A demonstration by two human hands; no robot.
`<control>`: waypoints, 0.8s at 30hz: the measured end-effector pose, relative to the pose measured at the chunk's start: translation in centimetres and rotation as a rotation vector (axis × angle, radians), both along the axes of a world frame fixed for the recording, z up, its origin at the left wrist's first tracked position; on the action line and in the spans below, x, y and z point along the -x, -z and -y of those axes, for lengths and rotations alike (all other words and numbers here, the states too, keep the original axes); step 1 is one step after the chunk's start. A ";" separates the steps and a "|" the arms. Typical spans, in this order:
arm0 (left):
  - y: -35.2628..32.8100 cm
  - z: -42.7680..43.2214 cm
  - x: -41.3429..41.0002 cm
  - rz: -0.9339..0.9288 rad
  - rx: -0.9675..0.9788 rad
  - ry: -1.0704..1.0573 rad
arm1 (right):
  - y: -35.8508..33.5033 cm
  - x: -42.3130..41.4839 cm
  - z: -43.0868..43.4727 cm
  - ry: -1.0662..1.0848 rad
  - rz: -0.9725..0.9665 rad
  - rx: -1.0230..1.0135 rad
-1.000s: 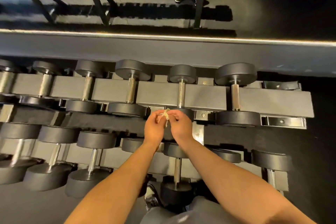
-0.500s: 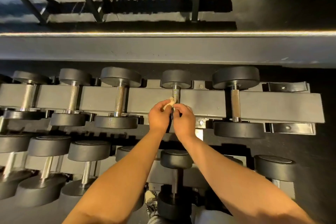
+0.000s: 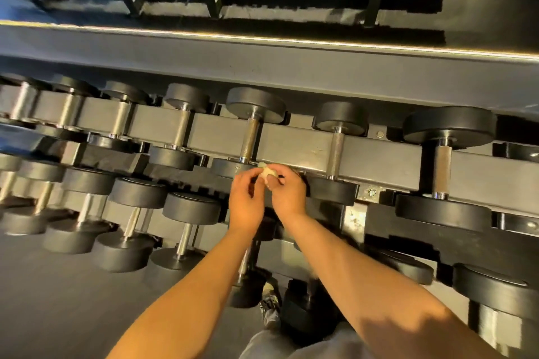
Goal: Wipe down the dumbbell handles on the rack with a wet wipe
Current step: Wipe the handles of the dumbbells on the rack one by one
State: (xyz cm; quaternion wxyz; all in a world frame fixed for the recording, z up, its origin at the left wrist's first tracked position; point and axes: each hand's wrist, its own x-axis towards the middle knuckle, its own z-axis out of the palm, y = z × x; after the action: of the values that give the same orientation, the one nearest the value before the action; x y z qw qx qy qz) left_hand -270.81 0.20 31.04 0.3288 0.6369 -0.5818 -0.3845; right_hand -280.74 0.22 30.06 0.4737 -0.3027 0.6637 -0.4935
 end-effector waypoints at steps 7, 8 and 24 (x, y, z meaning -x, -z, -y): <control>1.4 1.0 -5.7 0.347 0.082 0.072 | -0.5 -5.2 1.6 0.070 -0.217 -0.015; 1.4 1.1 -5.9 0.330 0.089 0.087 | -0.7 -5.9 1.9 0.030 -0.270 0.022; 1.5 3.4 -7.6 0.216 0.256 0.367 | -1.9 -7.6 2.4 0.036 -0.168 0.042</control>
State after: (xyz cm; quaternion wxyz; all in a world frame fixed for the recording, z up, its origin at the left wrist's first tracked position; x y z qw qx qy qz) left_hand -263.22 -3.16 29.58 0.2673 0.5111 -0.7635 -0.2904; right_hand -273.12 -2.14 32.00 0.4008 -0.3408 0.6961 -0.4885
